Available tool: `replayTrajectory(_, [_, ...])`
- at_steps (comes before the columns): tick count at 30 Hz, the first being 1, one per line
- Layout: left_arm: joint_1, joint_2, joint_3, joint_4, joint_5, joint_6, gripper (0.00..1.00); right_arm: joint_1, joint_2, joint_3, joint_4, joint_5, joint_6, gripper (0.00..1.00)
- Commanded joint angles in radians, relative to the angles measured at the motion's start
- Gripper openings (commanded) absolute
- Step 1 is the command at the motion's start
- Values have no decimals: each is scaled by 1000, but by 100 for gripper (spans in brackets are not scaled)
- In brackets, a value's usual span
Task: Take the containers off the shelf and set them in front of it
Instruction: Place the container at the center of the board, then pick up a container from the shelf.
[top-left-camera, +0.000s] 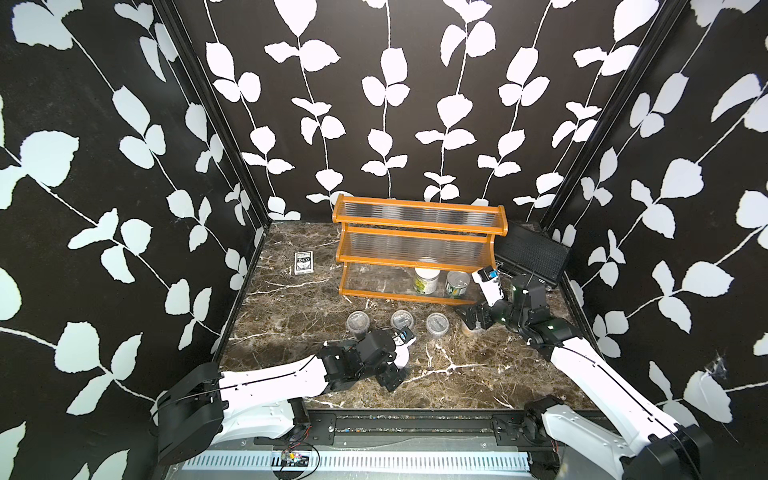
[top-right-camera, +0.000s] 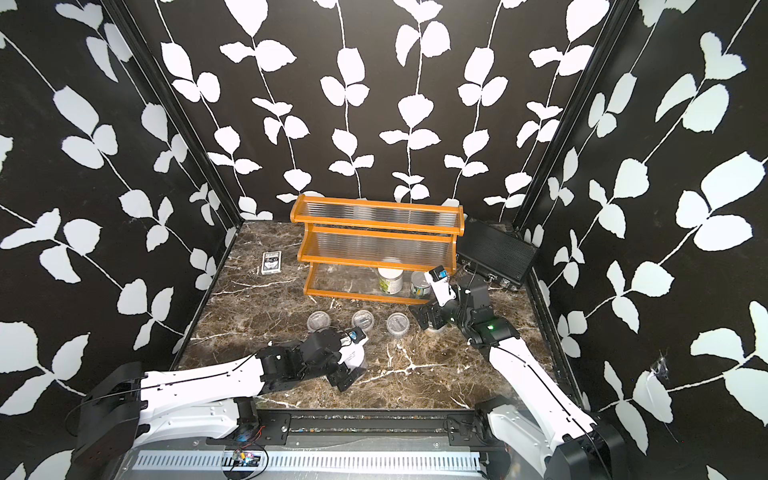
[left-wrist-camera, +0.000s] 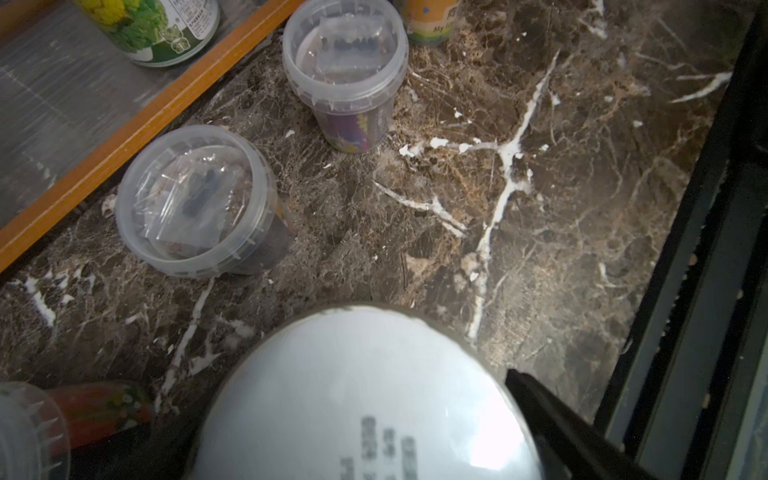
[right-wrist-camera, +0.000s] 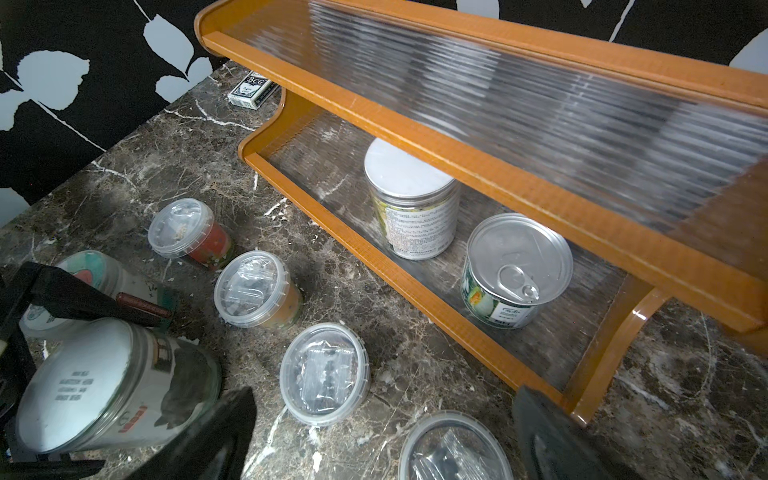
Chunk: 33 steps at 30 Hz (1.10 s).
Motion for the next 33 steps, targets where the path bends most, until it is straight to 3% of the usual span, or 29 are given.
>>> replayTrajectory(1, [-1,-48,2,-24,-14,2,99,-4,-6,34,6,-12,-9,100])
replayTrajectory(10, [0,-91,121,-145,-42,55,99,-1,28,25,65,-64,62,100])
replayTrajectory(18, [60,-108,264,-265,35,135,99,64,52,2,116,12,145,100])
replayTrajectory(26, [296,-65,315,-185,167,161,99,279,158,-16,272,292,337,100])
replayTrajectory(33, [496,-38,312,-125,293,132,99,391,346,77,344,499,407,100])
